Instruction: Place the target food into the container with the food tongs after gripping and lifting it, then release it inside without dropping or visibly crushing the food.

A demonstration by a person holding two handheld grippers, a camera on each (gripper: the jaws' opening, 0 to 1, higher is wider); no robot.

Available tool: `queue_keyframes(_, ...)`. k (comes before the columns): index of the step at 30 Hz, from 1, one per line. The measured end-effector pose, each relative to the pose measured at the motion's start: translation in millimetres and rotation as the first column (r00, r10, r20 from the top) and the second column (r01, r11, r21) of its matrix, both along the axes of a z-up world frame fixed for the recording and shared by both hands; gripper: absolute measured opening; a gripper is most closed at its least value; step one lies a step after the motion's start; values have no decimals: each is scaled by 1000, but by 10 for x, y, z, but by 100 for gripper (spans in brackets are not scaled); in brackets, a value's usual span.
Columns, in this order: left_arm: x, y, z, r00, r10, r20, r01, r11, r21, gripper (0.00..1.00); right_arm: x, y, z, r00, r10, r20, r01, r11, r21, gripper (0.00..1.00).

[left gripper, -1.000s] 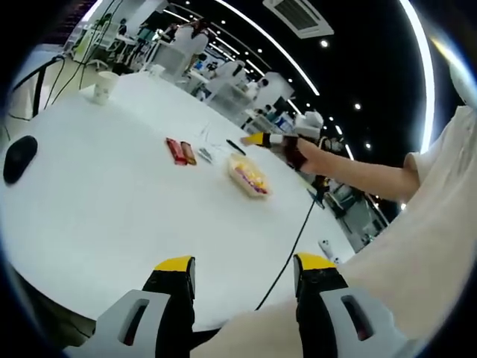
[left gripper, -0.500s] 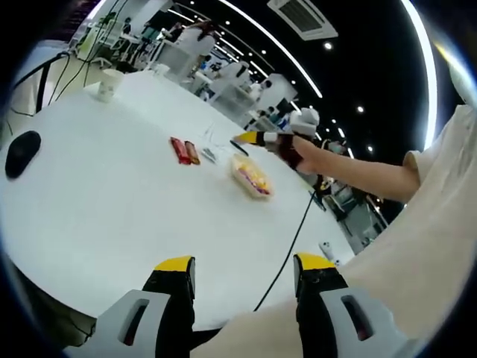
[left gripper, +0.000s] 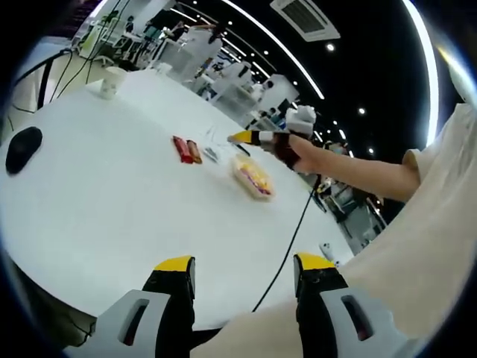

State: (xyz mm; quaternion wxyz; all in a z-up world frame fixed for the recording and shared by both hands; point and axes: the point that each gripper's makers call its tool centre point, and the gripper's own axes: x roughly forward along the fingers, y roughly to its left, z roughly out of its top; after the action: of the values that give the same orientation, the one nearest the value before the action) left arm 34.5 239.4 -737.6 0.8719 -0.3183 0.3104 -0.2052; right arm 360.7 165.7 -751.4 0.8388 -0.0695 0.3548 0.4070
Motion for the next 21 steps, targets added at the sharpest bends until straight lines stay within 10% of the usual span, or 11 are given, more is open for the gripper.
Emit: queue_keyframes(21, -11, 64, -69, 1000, 20, -24, -21, 1000, -12, 53, 21, 221, -194, 999, 20, -31, -20, 1000, -20, 27)
